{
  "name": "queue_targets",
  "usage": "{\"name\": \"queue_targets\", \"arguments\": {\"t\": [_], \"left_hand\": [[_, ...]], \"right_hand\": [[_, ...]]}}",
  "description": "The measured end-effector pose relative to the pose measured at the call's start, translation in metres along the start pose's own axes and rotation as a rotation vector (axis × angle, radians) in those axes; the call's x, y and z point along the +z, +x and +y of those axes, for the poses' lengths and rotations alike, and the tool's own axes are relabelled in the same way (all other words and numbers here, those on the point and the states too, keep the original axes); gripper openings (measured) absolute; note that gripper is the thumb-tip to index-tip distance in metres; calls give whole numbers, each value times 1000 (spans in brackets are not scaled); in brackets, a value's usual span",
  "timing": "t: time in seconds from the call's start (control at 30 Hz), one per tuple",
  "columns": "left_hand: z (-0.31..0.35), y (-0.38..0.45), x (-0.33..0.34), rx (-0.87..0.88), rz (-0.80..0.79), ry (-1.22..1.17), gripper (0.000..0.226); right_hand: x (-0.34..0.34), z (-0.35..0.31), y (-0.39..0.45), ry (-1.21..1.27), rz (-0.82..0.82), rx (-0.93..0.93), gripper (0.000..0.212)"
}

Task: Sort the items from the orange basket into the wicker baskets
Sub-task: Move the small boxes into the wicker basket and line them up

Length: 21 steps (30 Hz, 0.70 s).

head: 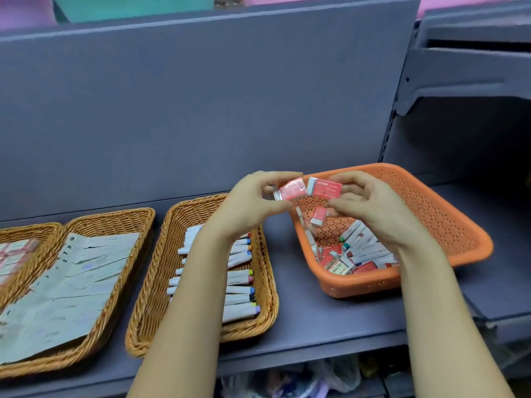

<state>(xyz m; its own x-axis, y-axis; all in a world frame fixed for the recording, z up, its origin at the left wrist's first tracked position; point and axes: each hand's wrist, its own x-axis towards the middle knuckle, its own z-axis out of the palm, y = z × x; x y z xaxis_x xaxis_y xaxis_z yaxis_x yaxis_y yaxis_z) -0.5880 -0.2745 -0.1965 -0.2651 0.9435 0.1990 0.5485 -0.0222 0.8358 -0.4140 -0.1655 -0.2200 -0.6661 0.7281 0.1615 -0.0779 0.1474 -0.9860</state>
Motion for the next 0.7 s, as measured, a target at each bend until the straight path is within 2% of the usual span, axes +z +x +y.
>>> {"name": "queue_targets", "arguments": {"t": [0.2,0.43,0.5,0.6,0.7], "left_hand": [[-10,-31,-20,20,146,31,34],[-21,-58,-41,1,139,-53,31],[-25,-63,-49,-10,134,-78,28],[-30,-70,-62,-37,115,-115,18],[-34,-75,-74,-65,103,-103,16]], "right_hand": [[24,4,-8,-32,-53,-66,33],[64,4,-11,-35,-85,-95,38],[76,4,-11,-18,-72,-105,34],[92,6,-12,-16,-36,-118,16],[108,5,-11,-108,6,-115,18]]}}
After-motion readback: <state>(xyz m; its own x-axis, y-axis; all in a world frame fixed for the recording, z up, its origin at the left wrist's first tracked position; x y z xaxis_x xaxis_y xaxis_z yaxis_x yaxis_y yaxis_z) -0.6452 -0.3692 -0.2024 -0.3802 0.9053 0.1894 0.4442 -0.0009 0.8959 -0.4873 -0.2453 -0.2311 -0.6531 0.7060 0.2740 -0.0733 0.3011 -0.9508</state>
